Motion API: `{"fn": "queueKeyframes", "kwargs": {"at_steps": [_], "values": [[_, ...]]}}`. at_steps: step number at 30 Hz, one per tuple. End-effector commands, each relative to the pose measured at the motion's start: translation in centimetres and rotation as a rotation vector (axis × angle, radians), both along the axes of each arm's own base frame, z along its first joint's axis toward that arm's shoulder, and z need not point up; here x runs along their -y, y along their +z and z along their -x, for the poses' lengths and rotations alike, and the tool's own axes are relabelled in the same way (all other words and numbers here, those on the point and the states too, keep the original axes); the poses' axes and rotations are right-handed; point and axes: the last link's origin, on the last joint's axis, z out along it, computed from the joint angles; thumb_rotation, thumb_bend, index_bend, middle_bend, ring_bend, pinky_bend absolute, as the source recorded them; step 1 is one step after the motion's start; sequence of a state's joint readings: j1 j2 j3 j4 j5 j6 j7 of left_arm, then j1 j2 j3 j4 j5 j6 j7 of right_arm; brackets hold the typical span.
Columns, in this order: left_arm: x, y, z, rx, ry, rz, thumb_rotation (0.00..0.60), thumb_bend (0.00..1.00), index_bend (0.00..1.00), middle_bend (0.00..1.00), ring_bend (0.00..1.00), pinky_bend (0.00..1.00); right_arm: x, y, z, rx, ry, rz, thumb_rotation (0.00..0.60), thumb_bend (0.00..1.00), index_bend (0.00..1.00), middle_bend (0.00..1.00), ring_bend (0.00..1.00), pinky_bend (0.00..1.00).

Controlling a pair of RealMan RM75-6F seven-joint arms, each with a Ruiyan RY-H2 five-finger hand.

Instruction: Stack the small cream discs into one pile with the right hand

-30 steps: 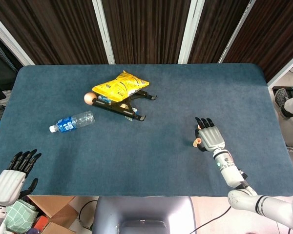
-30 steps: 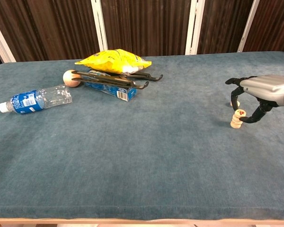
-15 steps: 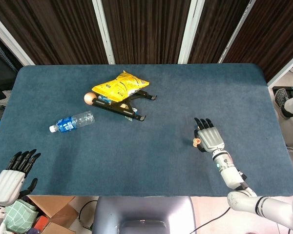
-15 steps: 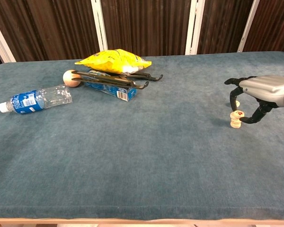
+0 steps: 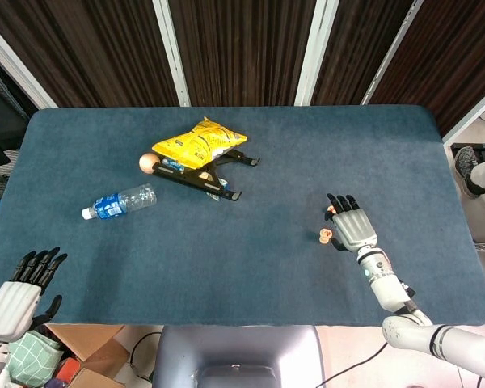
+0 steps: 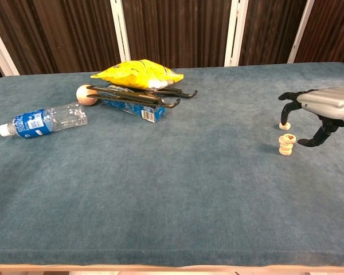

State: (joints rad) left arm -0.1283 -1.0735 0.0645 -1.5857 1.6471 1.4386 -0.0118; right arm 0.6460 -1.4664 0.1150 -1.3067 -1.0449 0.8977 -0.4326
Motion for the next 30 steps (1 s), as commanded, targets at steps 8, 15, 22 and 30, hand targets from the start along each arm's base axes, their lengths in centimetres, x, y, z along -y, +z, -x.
{"fn": "queueKeyframes", "kwargs": {"at_steps": [8, 15, 22, 30], "values": [[0.0, 0.0, 0.0, -0.002, 0.0, -0.001, 0.6, 0.47, 0.0, 0.0, 0.0, 0.04, -0.2, -1.0, 0.0, -0.05, 0.009, -0.038, 0.6, 0.44, 0.44, 0.06, 0.0, 0.0], [0.0, 0.1, 0.0, 0.003, 0.002, -0.003, 0.6, 0.47, 0.0, 0.0, 0.0, 0.04, -0.5, -1.6, 0.2, -0.086, 0.009, -0.055, 0.6, 0.44, 0.46, 0.06, 0.0, 0.0], [0.1, 0.1, 0.0, 0.002, 0.001, 0.0, 0.6, 0.47, 0.0, 0.0, 0.0, 0.04, -1.0, -1.8, 0.2, -0.105, 0.017, -0.068, 0.6, 0.44, 0.47, 0.06, 0.0, 0.0], [0.0, 0.0, 0.0, 0.002, 0.003, 0.0, 0.6, 0.47, 0.0, 0.0, 0.0, 0.04, -1.3, -1.9, 0.0, -0.114, 0.029, -0.073, 0.6, 0.44, 0.47, 0.06, 0.0, 0.0]]}}
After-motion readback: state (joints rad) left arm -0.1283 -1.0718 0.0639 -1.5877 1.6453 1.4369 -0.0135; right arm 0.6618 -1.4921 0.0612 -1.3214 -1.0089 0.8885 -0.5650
